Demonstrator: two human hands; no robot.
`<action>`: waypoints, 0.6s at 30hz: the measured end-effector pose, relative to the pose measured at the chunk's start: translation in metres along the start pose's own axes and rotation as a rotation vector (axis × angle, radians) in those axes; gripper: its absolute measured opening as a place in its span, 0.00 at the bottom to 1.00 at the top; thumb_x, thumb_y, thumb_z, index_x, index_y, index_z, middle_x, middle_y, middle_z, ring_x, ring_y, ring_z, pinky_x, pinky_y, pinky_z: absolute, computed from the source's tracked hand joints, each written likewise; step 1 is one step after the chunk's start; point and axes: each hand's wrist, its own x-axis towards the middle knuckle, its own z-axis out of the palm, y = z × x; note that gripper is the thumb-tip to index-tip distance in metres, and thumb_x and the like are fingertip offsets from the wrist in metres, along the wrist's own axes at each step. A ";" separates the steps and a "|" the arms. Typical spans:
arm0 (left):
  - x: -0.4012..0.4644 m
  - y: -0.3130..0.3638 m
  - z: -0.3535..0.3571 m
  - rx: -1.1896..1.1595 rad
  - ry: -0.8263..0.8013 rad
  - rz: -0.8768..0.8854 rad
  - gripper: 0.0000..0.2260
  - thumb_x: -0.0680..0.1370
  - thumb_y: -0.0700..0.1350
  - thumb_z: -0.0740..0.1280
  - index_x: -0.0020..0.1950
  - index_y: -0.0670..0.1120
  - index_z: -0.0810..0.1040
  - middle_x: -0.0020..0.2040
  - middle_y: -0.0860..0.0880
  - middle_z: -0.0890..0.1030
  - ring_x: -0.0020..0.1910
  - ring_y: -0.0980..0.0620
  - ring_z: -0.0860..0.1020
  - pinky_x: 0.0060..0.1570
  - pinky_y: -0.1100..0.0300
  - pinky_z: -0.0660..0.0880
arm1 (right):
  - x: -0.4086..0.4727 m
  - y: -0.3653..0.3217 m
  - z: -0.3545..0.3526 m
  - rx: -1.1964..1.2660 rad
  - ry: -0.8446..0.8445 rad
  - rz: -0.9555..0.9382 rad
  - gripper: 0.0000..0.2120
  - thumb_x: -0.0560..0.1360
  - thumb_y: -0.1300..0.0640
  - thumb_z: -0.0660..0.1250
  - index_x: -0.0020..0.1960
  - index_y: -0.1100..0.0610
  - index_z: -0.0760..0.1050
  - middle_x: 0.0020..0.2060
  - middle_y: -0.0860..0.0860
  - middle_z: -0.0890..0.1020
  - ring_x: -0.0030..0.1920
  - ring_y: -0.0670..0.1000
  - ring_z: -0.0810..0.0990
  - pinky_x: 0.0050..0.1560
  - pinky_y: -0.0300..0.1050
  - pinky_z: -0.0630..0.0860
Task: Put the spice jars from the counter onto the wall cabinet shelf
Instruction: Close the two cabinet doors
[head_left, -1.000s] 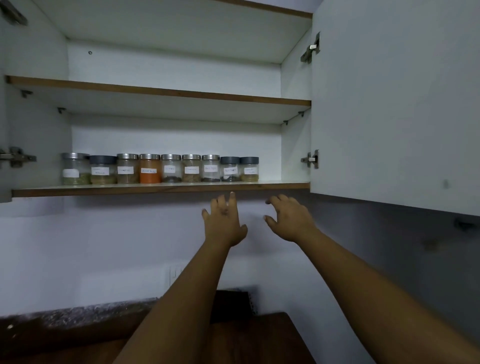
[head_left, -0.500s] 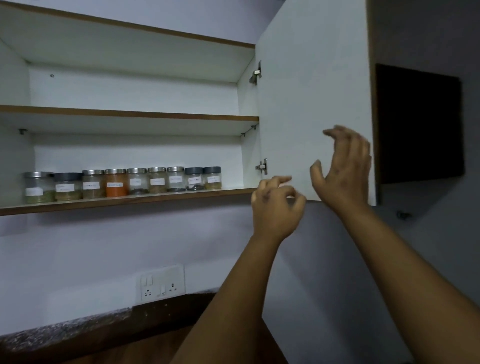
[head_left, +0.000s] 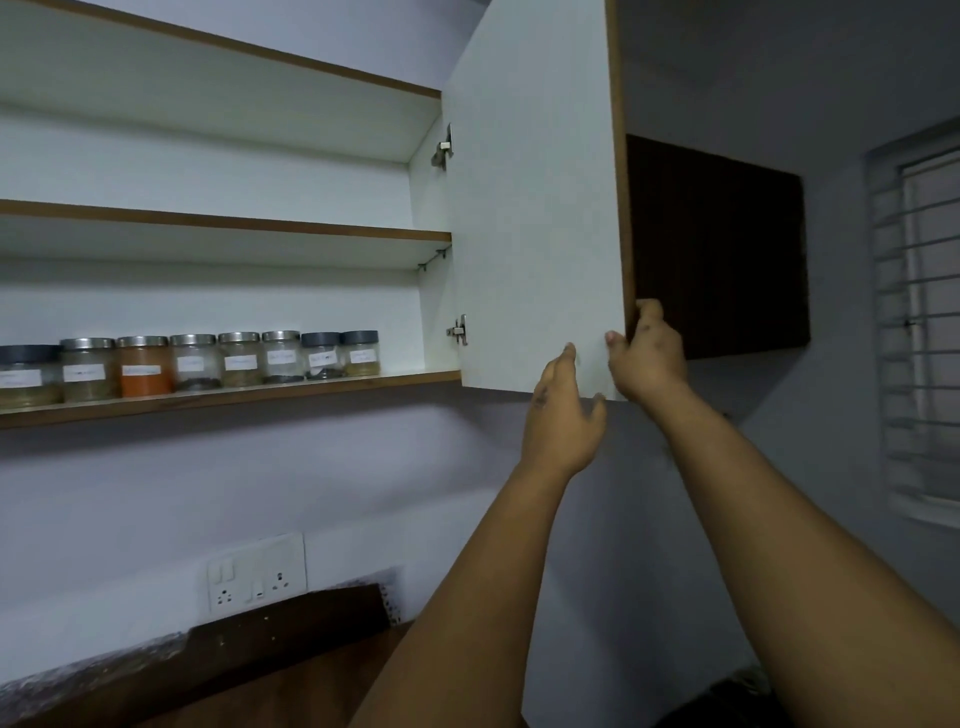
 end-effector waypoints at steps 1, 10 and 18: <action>-0.001 -0.002 -0.002 -0.012 -0.018 0.003 0.33 0.80 0.46 0.65 0.79 0.45 0.51 0.78 0.48 0.58 0.77 0.51 0.57 0.72 0.61 0.56 | -0.006 -0.007 0.003 0.002 0.005 -0.015 0.21 0.81 0.59 0.61 0.72 0.61 0.61 0.63 0.61 0.75 0.61 0.61 0.76 0.55 0.48 0.74; -0.028 -0.027 -0.059 -0.267 0.381 0.012 0.19 0.79 0.44 0.63 0.70 0.44 0.73 0.62 0.50 0.79 0.59 0.56 0.77 0.57 0.67 0.74 | -0.062 -0.071 0.062 0.001 0.034 -0.245 0.12 0.79 0.57 0.63 0.60 0.56 0.65 0.51 0.55 0.80 0.50 0.55 0.81 0.43 0.43 0.77; -0.045 -0.075 -0.120 -0.498 0.454 -0.022 0.14 0.79 0.32 0.63 0.59 0.48 0.78 0.47 0.47 0.84 0.44 0.57 0.81 0.42 0.63 0.77 | -0.089 -0.103 0.135 0.026 0.135 -0.501 0.15 0.77 0.52 0.62 0.61 0.56 0.67 0.51 0.53 0.77 0.47 0.53 0.79 0.43 0.42 0.77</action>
